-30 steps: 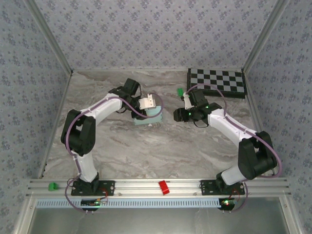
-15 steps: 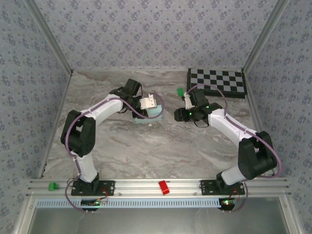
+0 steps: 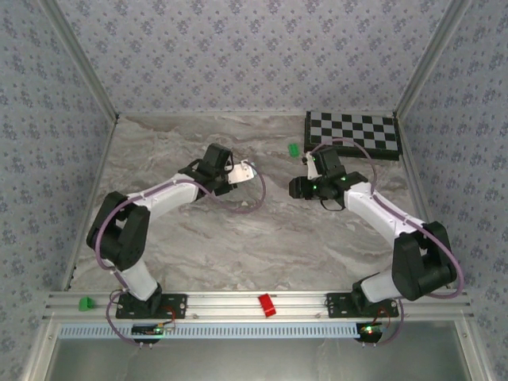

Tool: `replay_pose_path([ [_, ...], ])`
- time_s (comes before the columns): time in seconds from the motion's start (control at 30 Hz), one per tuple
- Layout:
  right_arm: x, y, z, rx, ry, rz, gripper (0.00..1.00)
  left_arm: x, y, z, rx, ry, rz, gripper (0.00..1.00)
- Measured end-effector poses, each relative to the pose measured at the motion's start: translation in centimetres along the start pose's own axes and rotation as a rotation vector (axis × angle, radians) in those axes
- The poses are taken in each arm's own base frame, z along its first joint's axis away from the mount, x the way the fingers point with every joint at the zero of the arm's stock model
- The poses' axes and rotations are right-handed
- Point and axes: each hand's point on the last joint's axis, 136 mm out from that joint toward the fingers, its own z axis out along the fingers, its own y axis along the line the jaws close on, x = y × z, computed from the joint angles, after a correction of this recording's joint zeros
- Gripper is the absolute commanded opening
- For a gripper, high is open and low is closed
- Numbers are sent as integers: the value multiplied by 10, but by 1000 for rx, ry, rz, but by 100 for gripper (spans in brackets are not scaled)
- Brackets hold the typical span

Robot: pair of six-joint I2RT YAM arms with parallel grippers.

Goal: Fold the paper box

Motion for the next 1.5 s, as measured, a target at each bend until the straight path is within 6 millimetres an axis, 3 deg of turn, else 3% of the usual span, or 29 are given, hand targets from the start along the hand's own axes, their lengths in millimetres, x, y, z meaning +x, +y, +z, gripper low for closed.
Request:
replay_pose_path([
  [0.67,2,-8,3,14,-7,34,52,-6,11,29,-315,47,56,41],
  [1.1,5,-10,4,16,-4,36,52,5,-7,40,-293,90,83,58],
  [1.5,5,-11,4,18,-4,40,52,4,-15,41,-249,72,76,85],
])
